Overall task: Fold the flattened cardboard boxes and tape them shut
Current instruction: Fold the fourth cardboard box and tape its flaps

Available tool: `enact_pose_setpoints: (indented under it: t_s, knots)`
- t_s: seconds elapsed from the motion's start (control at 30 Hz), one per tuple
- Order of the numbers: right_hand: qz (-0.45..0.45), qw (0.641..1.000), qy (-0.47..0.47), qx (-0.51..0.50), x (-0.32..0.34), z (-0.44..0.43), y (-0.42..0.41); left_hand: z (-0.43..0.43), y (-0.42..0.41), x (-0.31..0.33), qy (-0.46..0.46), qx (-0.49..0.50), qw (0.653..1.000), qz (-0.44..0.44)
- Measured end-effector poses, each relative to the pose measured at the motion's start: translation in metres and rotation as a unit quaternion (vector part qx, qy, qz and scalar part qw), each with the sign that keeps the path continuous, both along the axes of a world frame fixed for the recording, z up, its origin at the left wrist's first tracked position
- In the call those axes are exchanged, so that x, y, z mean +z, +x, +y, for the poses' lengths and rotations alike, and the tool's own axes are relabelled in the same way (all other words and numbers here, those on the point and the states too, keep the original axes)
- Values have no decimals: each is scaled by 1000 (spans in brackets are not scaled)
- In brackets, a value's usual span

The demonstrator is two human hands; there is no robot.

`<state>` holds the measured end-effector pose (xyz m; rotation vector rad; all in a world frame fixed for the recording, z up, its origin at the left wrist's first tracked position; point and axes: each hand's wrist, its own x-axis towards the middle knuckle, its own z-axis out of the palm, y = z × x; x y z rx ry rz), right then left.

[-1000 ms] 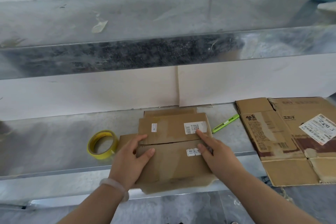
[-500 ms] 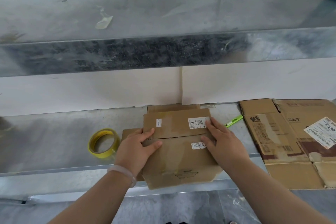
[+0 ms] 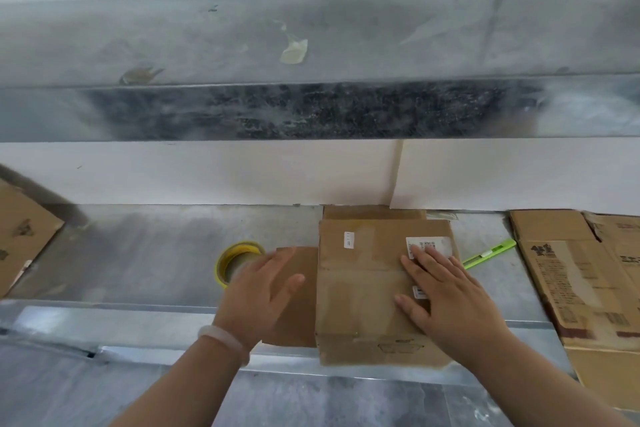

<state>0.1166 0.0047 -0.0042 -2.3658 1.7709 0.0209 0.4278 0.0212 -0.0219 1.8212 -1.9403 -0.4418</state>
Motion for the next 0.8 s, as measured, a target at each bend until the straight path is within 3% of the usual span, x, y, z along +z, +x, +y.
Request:
enact_pose_setpoints:
  t_s: [0.13,0.23,0.3,0.4,0.57,0.63,0.8]
  knots:
    - [-26,1000,-9,-10,-1,-2,1,15,59,-27,22,50,987,-149]
    - [-65,997,-12,-28,-4,-5,3,13,73,-26,-17,26,982,-184]
    - [-71,997,-15,-34,-6,-7,3,8,68,-15,-42,44,990,-130]
    - [-77,996,-17,-40,-7,-6,3,4,44,22,-25,49,996,67]
    - [-89,995,-13,-40,-7,-5,4,-15,-26,96,33,-29,947,318]
    - [-96,994,-16,-41,-6,-4,3,-29,-61,104,77,-75,938,330]
    - [-109,993,-26,-31,-7,-1,1,-50,-114,85,141,-142,968,149]
